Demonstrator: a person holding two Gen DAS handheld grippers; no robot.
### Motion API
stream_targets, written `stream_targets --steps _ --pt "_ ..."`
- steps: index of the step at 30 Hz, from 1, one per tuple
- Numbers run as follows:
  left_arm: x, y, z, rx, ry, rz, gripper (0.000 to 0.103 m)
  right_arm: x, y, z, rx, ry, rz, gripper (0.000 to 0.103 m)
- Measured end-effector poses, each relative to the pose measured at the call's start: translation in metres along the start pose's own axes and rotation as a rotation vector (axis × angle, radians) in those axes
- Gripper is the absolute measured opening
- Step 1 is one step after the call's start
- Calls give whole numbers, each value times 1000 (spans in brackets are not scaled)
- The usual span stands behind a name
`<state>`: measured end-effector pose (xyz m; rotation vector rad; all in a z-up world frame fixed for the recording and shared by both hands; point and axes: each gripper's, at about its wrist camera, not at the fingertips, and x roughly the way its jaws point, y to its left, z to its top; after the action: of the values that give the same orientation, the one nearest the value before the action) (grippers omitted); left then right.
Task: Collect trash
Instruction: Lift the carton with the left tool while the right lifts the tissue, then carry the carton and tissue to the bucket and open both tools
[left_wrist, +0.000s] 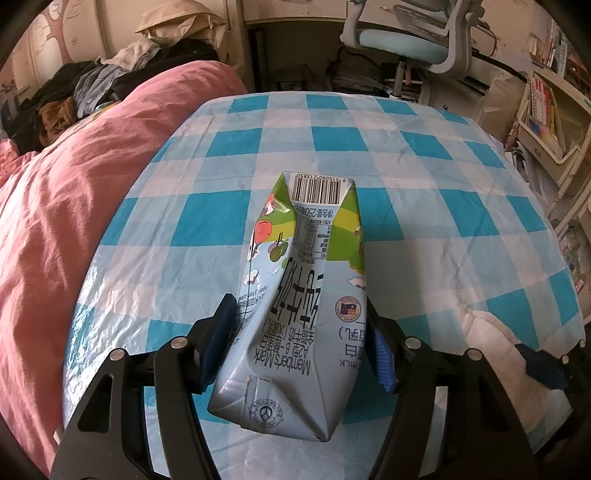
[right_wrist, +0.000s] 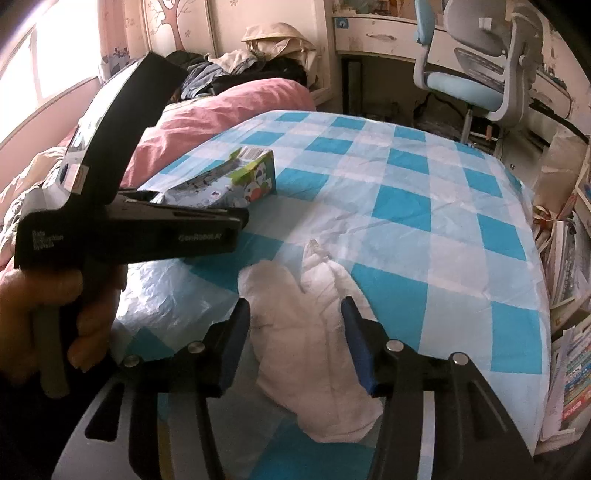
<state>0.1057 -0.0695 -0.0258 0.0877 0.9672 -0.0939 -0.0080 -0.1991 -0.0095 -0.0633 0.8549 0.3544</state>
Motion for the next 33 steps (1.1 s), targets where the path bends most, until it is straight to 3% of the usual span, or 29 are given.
stream_targets --steps 2,4,6,10,21,25,33 --pt "0 0 0 2 -3 -2 63 1 1 -1 -5 12 2 45" --pt "0 0 0 1 -6 -7 61 1 0 0 -5 11 8 30" --pt "-3 1 0 -12 -19 -27 61 1 0 -1 -2 10 16 22" --pt "-17 4 -2 -32 -78 -40 58 -5 3 -1 -5 -13 19 14" --pt "-81 18 -33 -93 -188 -60 58 -47 13 -3 4 -137 26 13" --pt "-106 14 -54 -84 -204 -64 58 -72 22 -13 5 -199 55 13" --pt "-147 5 -102 -54 -206 -62 58 -103 38 -37 -12 -219 87 13"
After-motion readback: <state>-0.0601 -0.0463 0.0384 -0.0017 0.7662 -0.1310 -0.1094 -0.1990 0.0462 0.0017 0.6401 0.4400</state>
